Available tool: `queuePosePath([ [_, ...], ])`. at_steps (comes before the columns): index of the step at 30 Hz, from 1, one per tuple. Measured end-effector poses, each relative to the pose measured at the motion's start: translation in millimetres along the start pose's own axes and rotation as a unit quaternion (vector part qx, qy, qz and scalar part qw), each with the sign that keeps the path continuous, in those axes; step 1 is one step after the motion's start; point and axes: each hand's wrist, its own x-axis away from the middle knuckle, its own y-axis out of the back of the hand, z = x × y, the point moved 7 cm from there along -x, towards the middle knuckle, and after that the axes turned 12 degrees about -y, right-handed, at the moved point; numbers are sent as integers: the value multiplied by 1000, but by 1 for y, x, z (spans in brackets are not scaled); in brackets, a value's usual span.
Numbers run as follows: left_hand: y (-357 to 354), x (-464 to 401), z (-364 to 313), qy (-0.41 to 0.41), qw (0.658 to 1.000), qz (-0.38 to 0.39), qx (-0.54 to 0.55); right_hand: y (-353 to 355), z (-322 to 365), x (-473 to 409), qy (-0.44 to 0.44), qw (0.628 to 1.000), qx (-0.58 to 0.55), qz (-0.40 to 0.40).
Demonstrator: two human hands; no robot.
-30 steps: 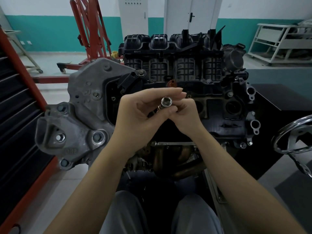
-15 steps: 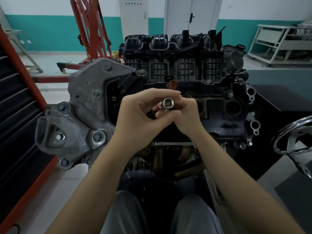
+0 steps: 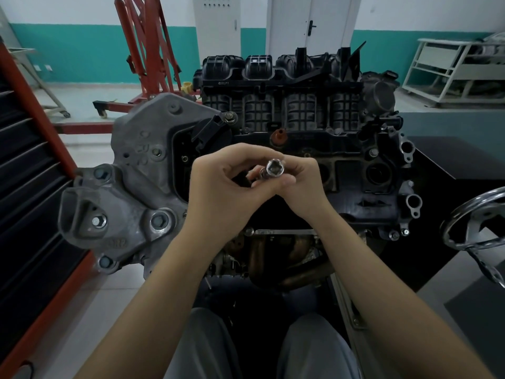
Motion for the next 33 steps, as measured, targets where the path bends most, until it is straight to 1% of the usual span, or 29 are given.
queuePosePath([
  [2,2,0,0,1,1000,-23,4,-1,3,0,10,1000,-6,12],
  [5,1,0,5,14,998,-3,68,-3,5,2,16,999,-1,33],
  [8,-2,1,6,21,994,29,106,2,3,3,9,1000,-8,-7],
  [11,0,0,4,13,998,11,62,3,3,3,8,1000,-12,-19],
  [14,2,0,3,3,998,-14,53,2,7,3,15,1000,-13,-10],
  [16,1,0,5,7,997,-2,75,-4,8,4,11,1000,0,15],
  [18,-1,0,5,12,995,22,94,-5,9,4,2,1000,-10,20],
  [21,-4,0,5,18,996,40,76,1,4,2,3,1000,-4,-17],
  [24,0,-1,0,4,1000,2,18,1,1,1,3,1000,0,-25],
  [26,0,-1,-1,5,1000,-8,14,0,4,2,11,1000,-6,-7],
  [28,-2,-1,2,16,999,10,50,-4,6,4,22,1000,-3,14],
  [31,-6,0,5,22,992,55,111,-5,7,4,26,1000,0,-1],
  [33,-7,0,5,13,994,61,90,-1,1,2,14,1000,-2,-22],
])
